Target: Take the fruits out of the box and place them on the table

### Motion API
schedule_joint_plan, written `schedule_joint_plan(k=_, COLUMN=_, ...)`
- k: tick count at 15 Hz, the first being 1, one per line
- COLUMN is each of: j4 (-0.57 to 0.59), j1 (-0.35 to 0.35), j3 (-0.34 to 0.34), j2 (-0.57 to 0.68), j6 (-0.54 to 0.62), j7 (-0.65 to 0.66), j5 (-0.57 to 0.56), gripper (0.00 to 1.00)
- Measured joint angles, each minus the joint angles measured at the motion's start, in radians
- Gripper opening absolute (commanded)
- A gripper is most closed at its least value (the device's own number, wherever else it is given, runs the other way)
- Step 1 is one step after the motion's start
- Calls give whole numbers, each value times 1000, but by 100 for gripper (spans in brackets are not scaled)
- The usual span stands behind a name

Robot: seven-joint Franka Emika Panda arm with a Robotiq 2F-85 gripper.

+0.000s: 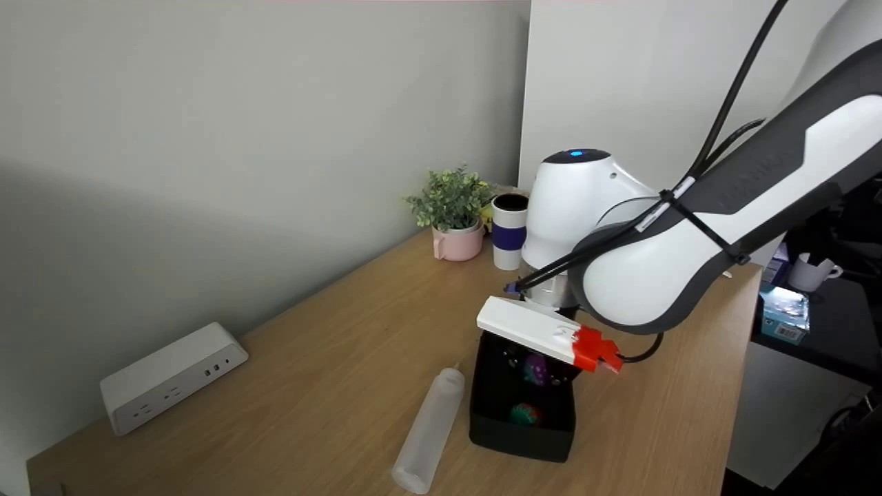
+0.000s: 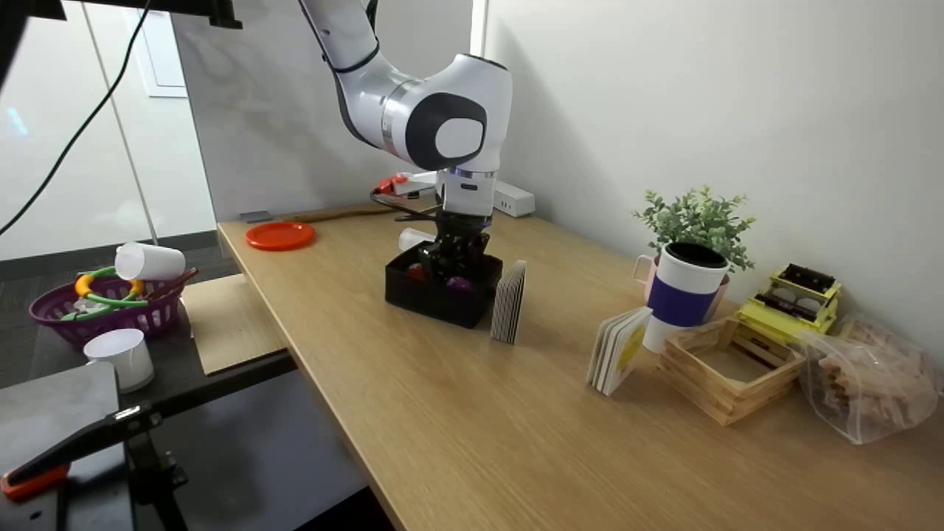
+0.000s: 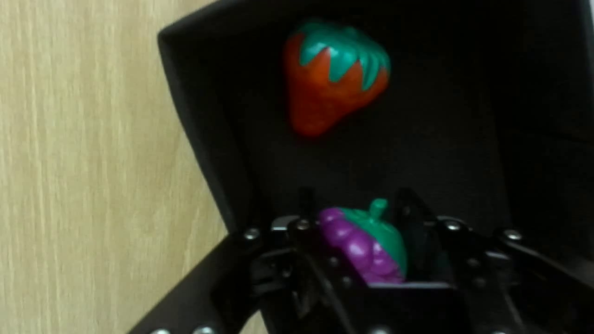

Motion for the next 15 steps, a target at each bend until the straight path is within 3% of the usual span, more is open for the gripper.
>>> schedule_joint_plan(k=15, j4=-67, j1=162, j3=-159, j2=-141, j6=81, j7=298, j5=-338, gripper=21)
